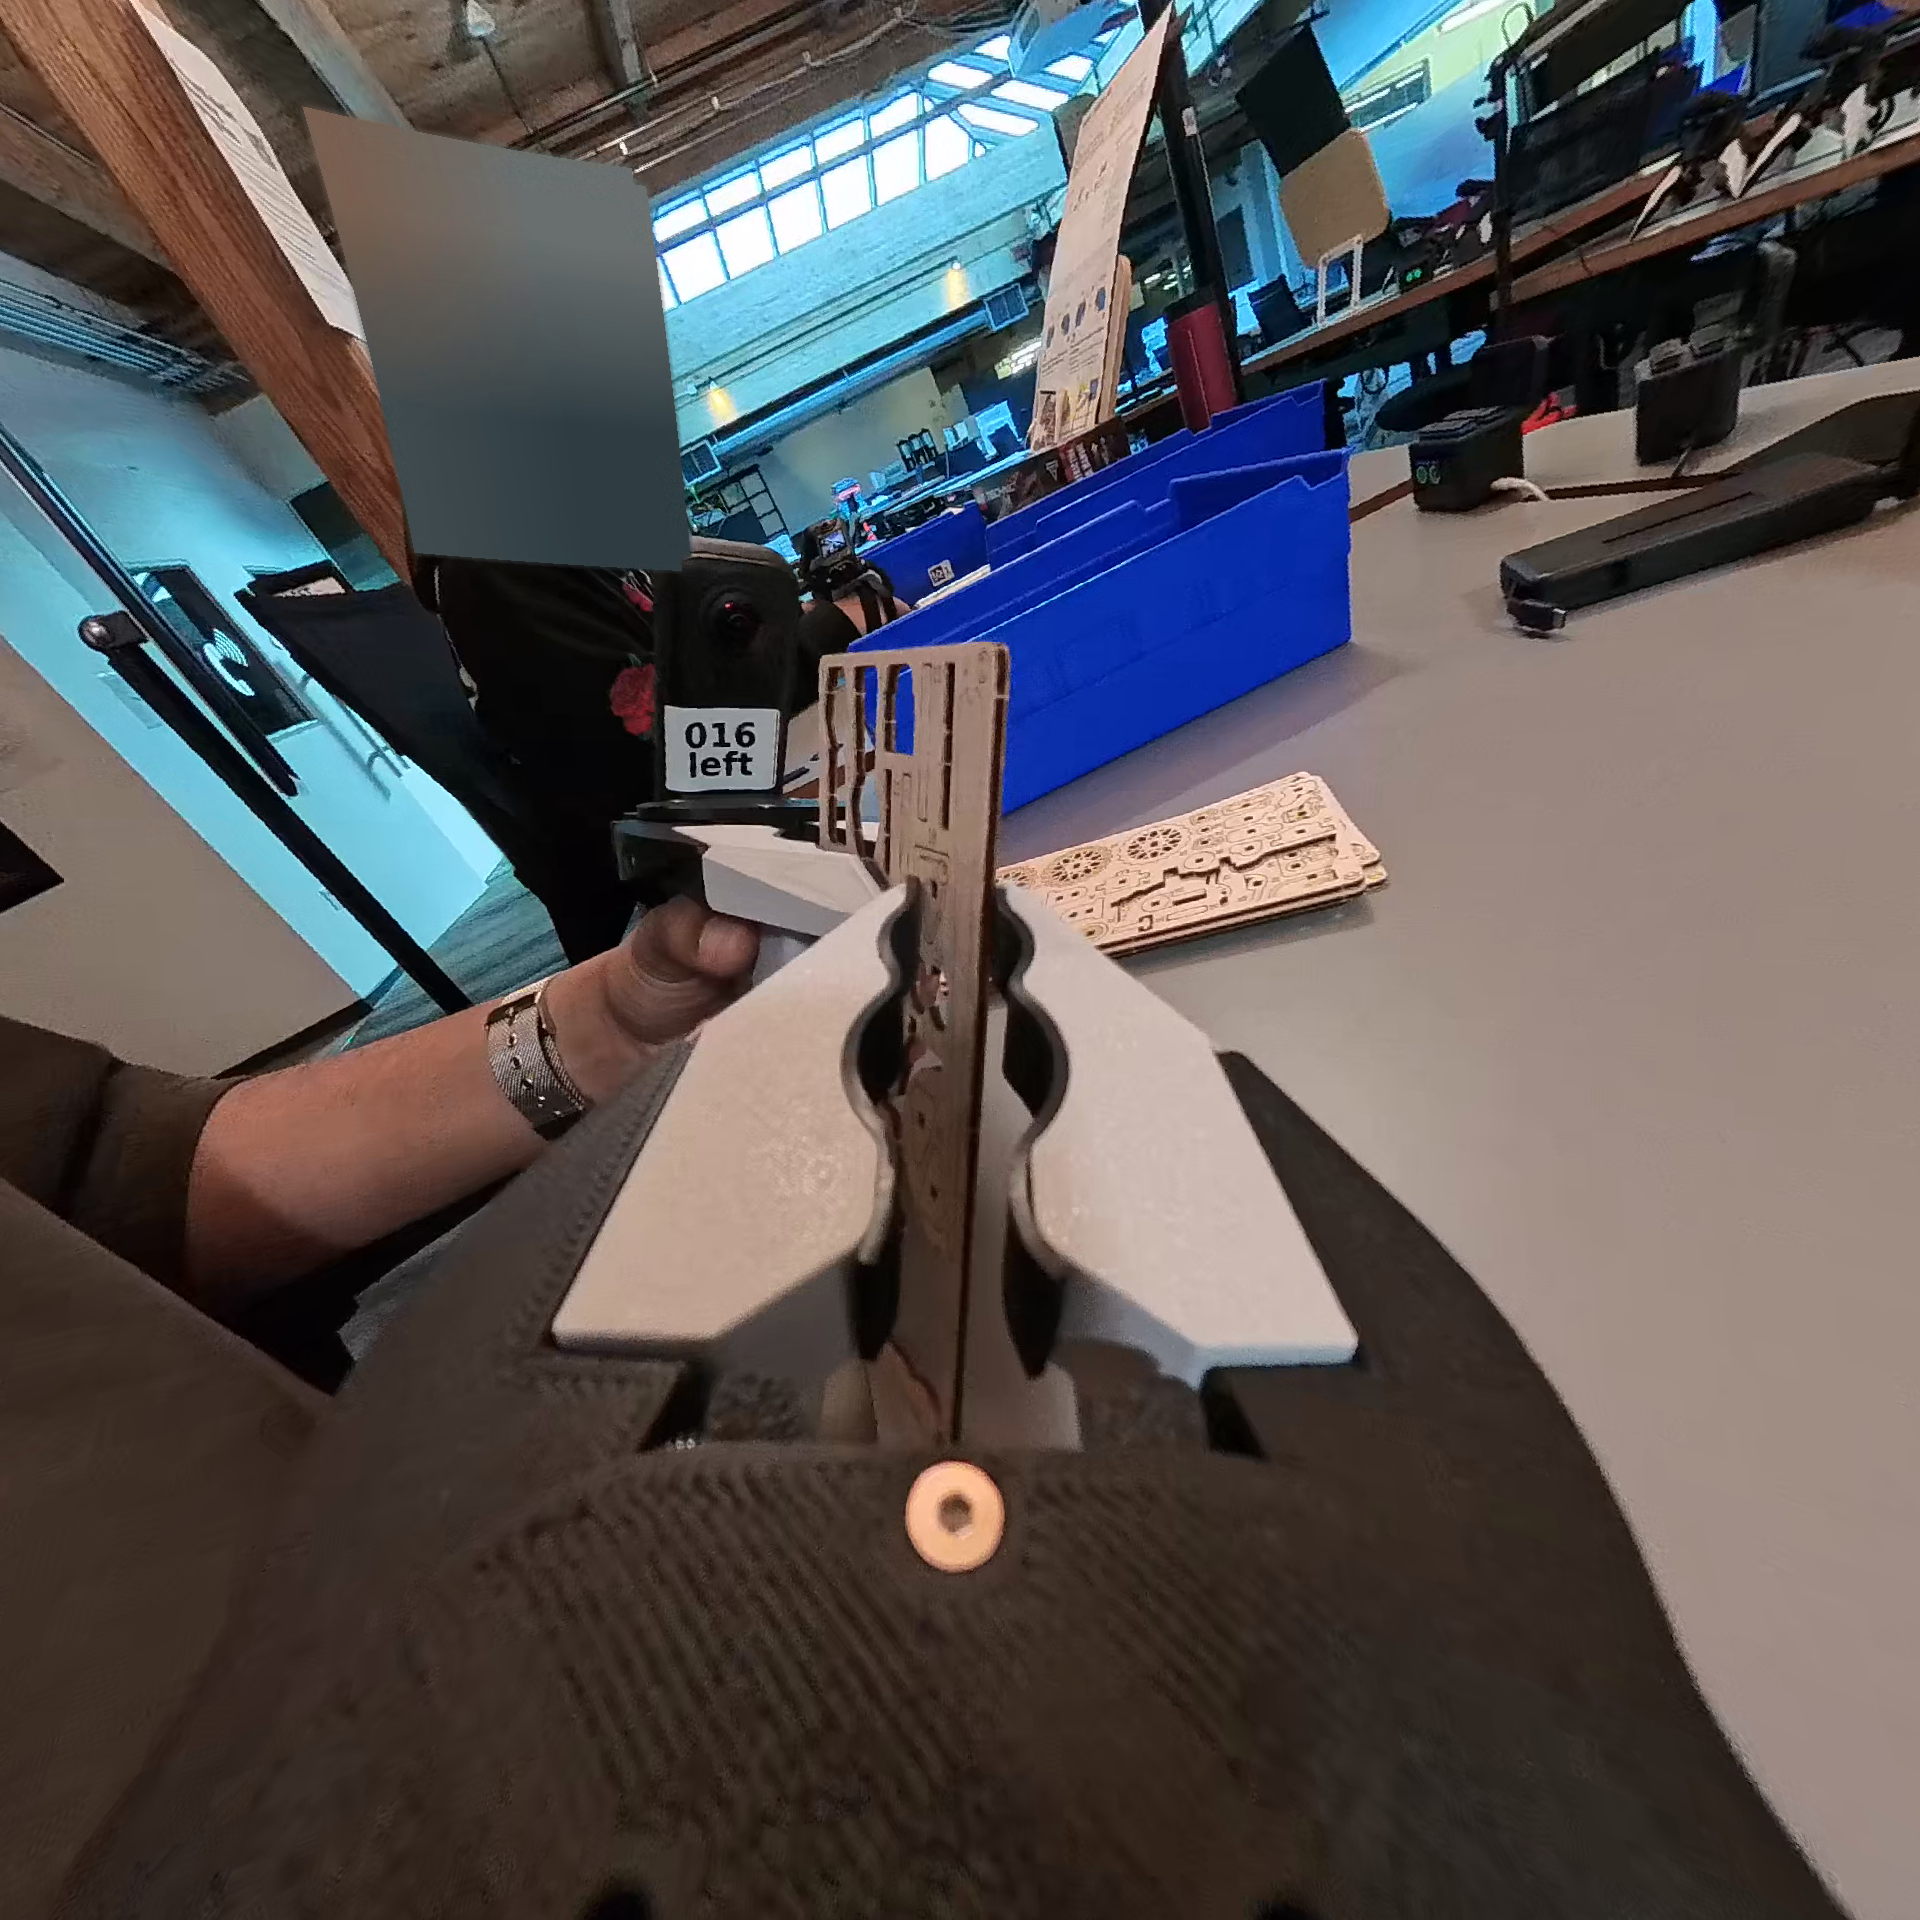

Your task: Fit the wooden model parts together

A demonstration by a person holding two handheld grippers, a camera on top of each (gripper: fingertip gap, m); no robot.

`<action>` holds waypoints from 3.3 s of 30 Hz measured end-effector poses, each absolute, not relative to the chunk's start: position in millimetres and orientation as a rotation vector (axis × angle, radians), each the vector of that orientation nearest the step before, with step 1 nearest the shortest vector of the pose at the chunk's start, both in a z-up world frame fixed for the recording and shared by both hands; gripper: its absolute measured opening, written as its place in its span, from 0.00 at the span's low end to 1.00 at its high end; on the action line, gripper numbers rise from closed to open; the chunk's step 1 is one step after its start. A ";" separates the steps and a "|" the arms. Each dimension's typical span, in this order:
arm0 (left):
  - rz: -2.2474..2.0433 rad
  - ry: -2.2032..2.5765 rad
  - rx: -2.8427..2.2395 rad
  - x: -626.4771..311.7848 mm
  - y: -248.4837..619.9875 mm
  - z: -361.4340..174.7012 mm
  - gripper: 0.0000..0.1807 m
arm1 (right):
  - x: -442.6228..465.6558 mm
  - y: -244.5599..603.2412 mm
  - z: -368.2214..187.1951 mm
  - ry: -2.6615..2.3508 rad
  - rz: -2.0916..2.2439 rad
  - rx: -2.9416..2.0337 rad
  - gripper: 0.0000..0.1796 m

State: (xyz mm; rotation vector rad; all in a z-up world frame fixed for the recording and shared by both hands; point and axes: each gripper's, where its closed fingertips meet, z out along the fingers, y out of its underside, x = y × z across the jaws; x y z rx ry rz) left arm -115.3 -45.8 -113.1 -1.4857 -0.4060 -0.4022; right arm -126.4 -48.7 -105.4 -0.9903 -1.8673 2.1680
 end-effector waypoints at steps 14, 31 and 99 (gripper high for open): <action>-0.382 -0.430 -1.510 -118.0 -44.1 -114.0 0.00 | -129.1 -46.4 -107.1 -1.865 2.152 -1.045 0.06; -0.397 -0.471 -1.496 -119.5 -40.3 -115.4 0.00 | -131.5 -42.9 -108.5 -1.874 2.180 -1.080 0.06; -0.468 -0.511 -1.465 -123.8 -36.8 -119.9 0.01 | -131.5 -41.5 -117.6 -1.952 2.216 -1.130 0.04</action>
